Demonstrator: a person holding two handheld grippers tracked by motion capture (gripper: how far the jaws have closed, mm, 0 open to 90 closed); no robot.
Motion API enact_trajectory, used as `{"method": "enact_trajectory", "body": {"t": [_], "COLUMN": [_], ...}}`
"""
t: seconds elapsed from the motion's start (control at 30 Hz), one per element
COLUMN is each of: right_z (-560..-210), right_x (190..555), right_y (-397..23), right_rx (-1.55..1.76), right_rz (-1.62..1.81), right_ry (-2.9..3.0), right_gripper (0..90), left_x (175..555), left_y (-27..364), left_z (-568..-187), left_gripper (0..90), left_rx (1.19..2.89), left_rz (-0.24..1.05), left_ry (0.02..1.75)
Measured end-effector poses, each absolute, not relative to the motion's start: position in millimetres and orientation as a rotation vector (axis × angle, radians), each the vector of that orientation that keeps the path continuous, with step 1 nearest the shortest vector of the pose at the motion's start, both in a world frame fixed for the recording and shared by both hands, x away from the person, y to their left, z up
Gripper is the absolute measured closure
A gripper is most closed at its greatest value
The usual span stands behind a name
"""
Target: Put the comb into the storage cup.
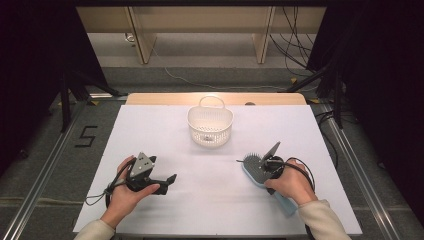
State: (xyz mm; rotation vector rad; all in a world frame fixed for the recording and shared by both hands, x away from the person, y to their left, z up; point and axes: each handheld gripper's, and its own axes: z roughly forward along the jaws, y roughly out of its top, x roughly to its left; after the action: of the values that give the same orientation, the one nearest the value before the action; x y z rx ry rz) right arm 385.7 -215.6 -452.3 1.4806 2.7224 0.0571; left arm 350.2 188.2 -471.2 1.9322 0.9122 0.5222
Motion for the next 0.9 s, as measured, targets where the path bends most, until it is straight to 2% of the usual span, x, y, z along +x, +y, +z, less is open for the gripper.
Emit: {"method": "enact_trajectory", "body": {"t": [0.9], "right_z": [-437.3], "right_x": [382.9], "right_y": [-223.2], "right_rx": [1.479], "right_rz": [0.203], "right_ry": [2.682], "right_gripper": [70.6], "left_x": [350.1], "left_y": [188.9], "left_z": [-471.0], "left_gripper": [4.0], "left_rx": [1.93], "left_rz": [0.526], "left_ry": [0.914]}}
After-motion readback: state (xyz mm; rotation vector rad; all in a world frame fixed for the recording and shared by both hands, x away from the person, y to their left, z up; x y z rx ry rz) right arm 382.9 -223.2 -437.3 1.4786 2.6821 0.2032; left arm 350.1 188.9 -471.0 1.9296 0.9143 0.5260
